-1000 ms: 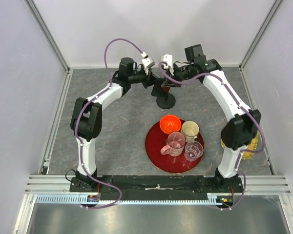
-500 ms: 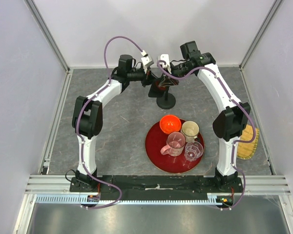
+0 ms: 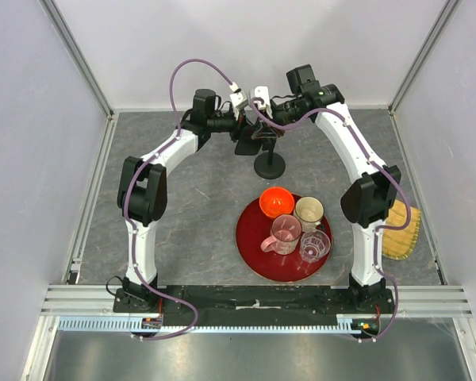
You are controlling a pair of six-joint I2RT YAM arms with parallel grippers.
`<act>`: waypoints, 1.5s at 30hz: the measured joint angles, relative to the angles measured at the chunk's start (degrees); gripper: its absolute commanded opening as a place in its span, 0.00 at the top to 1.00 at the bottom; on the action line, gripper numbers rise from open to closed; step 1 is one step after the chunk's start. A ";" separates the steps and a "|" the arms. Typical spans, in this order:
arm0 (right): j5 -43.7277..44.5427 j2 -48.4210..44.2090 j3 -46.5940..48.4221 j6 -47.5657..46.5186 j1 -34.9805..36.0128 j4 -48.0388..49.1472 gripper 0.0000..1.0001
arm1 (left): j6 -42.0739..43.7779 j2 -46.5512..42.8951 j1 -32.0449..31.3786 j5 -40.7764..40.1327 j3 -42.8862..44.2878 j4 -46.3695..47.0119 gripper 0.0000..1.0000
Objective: Place the phone on the phone stand
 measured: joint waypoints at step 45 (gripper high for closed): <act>14.29 3.04 5.88 17.70 1.03 -0.07 1.00 | -10.32 -4.44 -1.20 -8.94 -12.72 17.90 0.98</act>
